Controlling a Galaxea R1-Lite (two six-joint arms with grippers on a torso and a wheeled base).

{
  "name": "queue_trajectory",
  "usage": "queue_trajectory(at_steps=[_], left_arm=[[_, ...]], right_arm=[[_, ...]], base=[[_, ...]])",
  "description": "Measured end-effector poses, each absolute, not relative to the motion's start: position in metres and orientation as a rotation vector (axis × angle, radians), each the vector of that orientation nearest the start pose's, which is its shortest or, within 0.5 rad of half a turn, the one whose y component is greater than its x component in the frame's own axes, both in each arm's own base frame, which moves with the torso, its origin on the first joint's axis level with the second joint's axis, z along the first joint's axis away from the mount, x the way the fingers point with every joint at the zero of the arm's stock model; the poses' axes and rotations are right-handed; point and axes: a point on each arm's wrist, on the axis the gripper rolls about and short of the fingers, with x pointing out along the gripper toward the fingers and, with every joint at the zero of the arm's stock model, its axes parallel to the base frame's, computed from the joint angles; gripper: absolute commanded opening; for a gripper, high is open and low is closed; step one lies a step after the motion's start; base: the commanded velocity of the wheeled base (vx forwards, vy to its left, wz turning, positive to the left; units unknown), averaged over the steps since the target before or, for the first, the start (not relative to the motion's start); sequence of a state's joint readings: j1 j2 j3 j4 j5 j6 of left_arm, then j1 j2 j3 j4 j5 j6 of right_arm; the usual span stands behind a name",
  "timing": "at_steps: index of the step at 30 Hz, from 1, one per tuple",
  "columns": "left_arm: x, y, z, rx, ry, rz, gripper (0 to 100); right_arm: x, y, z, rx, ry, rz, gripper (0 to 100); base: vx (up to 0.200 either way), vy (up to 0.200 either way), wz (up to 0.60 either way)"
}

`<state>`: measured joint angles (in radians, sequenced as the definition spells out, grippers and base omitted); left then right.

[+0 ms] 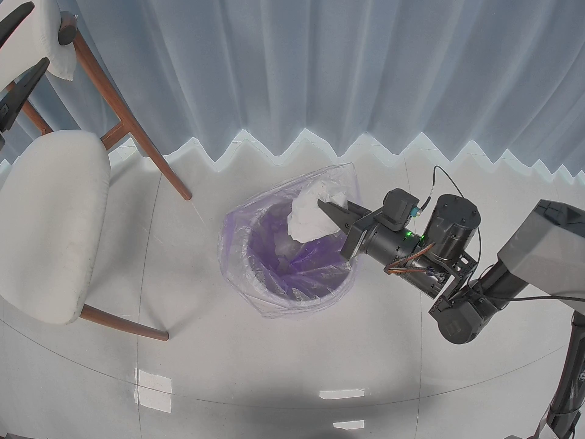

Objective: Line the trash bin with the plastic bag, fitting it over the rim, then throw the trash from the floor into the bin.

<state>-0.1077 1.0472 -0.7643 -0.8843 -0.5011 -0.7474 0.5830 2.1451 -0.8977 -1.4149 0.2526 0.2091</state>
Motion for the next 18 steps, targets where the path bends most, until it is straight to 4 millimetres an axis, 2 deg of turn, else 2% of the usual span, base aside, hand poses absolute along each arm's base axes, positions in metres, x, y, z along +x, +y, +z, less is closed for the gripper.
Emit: queue_trajectory(at_steps=[8, 14, 18], left_arm=[[0.143, -0.033, 0.336, -0.533, -0.388, -0.632, 100], [0.15, -0.045, 0.331, -0.51, -0.366, -0.653, 100], [0.152, -0.048, 0.329, -0.511, -0.351, -0.661, 100]], right_arm=[[0.351, 0.212, 0.089, 0.15, -0.096, 0.777, 0], [0.374, 0.207, 0.066, 0.142, -0.132, 0.737, 0], [0.376, 0.214, 0.046, 0.137, -0.096, 0.734, 0]], base=[[0.0, 0.0, 0.0], [0.0, 0.0, 0.0], [0.0, 0.0, 0.0]])
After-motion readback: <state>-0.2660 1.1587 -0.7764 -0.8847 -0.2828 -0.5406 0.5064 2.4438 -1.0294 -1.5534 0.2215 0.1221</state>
